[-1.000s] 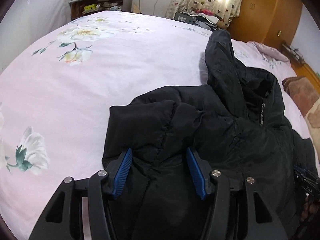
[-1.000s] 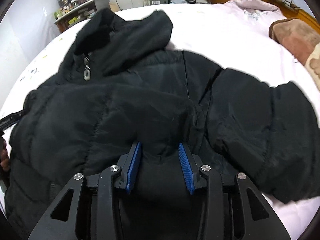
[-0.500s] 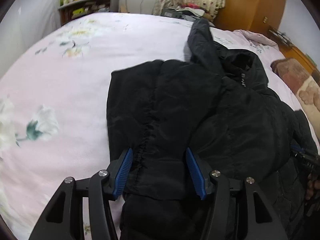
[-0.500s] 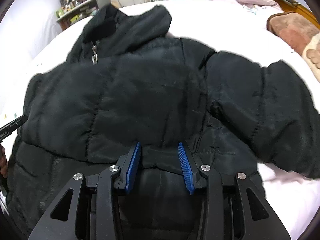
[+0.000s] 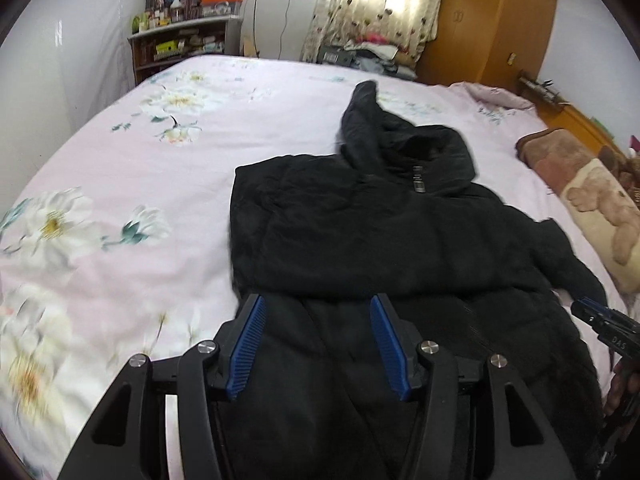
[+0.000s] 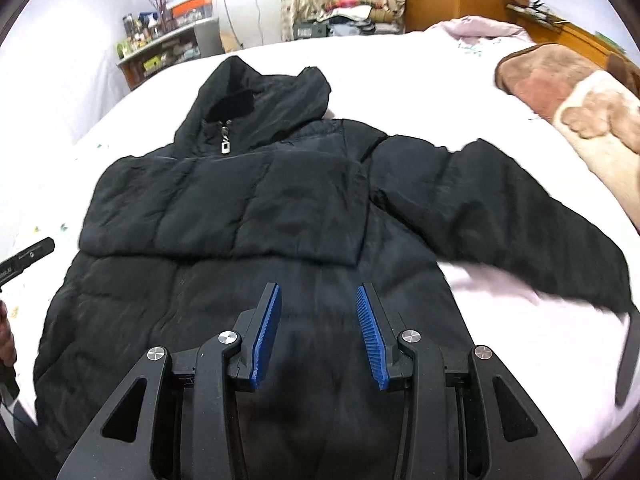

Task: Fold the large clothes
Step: 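Grasp the other black sleeve with the right tool, then fold the sleeve across the jacket body with the right tool and release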

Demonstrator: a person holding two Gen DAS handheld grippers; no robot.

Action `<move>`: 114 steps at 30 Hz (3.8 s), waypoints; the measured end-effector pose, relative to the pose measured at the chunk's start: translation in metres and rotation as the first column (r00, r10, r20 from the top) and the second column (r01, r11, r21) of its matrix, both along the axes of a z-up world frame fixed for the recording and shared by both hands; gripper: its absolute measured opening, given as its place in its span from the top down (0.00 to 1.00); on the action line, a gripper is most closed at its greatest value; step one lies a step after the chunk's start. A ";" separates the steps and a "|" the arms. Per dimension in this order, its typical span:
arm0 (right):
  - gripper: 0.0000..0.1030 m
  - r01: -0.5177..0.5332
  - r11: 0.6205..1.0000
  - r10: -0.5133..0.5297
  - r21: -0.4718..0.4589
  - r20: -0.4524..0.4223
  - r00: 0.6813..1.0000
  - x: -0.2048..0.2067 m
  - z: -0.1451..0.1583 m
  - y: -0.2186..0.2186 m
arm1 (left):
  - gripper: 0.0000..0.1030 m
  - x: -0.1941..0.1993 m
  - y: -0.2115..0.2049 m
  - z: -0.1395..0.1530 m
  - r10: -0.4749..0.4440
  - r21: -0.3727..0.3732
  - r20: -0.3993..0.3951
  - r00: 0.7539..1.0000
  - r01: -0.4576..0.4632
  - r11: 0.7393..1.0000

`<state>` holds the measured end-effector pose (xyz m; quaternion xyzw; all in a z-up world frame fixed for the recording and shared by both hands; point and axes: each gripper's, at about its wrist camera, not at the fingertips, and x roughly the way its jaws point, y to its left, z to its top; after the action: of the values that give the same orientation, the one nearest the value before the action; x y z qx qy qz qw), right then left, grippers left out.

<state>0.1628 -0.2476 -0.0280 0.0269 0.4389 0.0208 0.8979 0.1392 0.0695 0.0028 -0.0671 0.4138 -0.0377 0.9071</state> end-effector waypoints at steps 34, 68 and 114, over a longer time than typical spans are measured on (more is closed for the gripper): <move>0.51 0.334 0.934 -0.338 0.127 0.011 0.941 -0.082 0.016 -0.141 | 0.44 -0.035 -0.076 0.037 -0.043 0.014 0.068 0.997 0.042 0.999; 0.91 0.576 0.755 -0.593 0.314 -0.047 0.803 0.009 -0.030 -0.281 | 0.43 0.032 -0.049 -0.049 0.047 0.034 -0.068 0.997 -0.045 0.998; 0.48 -0.014 0.965 0.001 0.263 0.046 0.999 0.085 0.008 -0.015 | 0.36 0.044 -0.015 -0.001 0.041 -0.119 0.046 0.998 -0.035 0.992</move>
<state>0.2480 -0.2626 -0.0196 0.1437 0.4118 0.0829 0.8960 0.1831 0.0550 0.0015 -0.1275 0.3876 -0.0465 0.9118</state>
